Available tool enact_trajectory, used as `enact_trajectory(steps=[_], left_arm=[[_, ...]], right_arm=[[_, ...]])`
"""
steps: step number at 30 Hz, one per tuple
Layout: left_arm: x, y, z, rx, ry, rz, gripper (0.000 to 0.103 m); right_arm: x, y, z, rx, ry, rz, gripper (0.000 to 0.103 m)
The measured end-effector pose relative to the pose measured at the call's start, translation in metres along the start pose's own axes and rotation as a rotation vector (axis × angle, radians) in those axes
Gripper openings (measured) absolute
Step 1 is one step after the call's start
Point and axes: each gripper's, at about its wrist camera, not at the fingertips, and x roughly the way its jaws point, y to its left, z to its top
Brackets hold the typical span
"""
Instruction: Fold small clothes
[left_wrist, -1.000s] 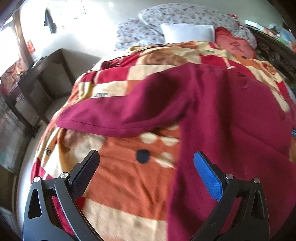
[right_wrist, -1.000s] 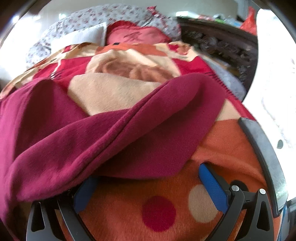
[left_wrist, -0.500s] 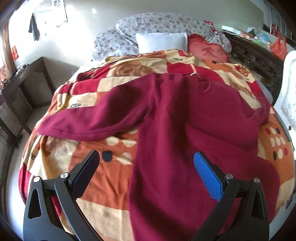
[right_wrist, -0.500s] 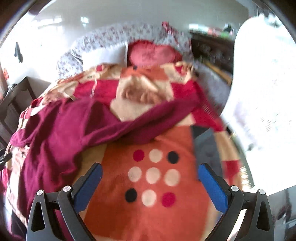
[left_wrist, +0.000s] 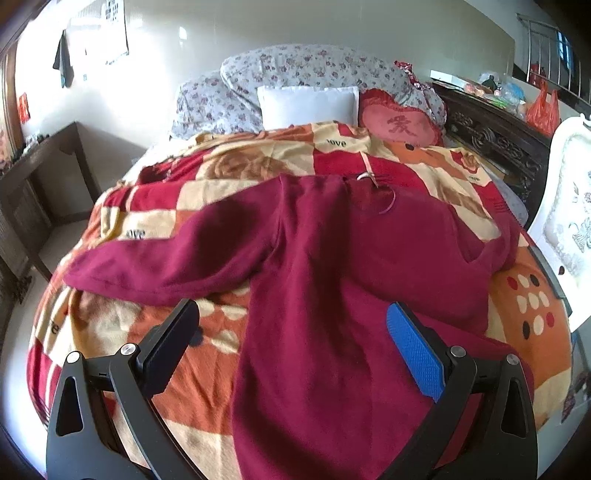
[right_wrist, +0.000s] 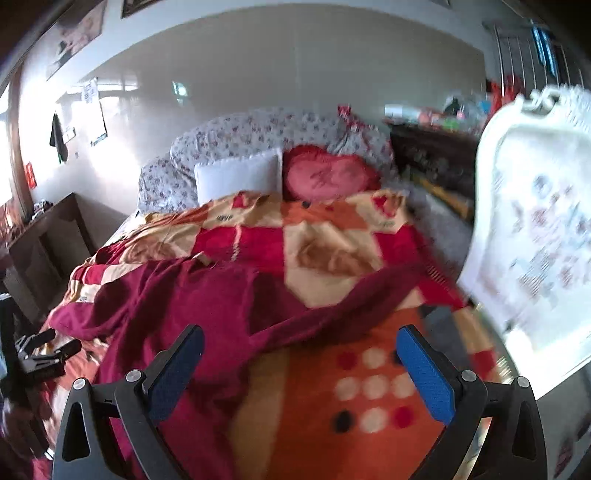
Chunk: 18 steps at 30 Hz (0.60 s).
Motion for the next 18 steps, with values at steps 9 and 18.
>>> enact_trajectory(steps=[9,18], left_arm=[[0.020,0.015,0.007,-0.026,0.020,0.011,0.102],[0.037,0.028,-0.004,-0.054,0.056,0.024,0.102]], right_arm=[[0.075,0.084,-0.025,0.002,0.150,0.086,0.103],[0.100,0.135,-0.039,-0.099,0.181,0.076,0.103]])
